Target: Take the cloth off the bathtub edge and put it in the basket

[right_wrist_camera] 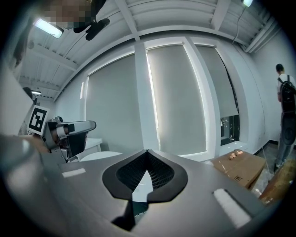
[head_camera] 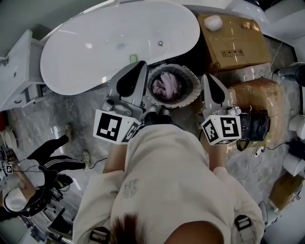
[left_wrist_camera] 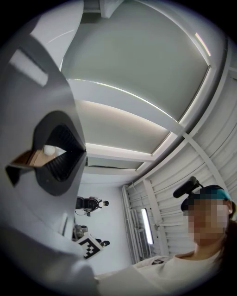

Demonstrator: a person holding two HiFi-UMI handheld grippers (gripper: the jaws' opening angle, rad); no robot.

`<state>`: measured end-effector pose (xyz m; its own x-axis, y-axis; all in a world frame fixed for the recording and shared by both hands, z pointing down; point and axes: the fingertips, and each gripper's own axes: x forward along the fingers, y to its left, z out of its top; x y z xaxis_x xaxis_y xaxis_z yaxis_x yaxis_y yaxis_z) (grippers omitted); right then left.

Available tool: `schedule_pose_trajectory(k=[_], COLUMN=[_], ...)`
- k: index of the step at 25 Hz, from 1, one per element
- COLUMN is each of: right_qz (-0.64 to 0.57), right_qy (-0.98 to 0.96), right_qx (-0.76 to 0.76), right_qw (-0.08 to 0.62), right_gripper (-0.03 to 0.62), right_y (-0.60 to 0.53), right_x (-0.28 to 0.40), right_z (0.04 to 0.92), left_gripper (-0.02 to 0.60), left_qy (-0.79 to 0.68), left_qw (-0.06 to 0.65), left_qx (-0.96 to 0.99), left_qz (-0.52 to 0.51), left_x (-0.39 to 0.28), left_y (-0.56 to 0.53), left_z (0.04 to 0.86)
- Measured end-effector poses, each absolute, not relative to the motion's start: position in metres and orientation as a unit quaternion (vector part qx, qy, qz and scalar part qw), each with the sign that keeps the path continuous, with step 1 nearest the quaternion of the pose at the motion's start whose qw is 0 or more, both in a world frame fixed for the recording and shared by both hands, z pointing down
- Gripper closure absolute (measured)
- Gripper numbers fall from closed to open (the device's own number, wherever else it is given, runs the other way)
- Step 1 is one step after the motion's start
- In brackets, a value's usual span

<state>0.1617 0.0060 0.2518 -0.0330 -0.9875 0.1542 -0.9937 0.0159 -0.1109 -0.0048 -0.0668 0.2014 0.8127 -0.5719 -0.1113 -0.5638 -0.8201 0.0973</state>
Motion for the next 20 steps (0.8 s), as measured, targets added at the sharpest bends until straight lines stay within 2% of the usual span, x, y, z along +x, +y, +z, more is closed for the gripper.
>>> schedule_pose_trajectory(k=[20], right_qz=[0.112], right_qy=[-0.748], right_qx=[0.653], right_qw=[0.030], right_gripper=[0.597], right_y=[0.016], right_x=[0.111], right_z=[0.267], left_gripper=[0.537], left_qy=[-0.310], left_qw=[0.039], left_qx=[0.949], left_qz=[-0.033], left_x=[-0.029], left_y=[-0.050], left_z=[0.218])
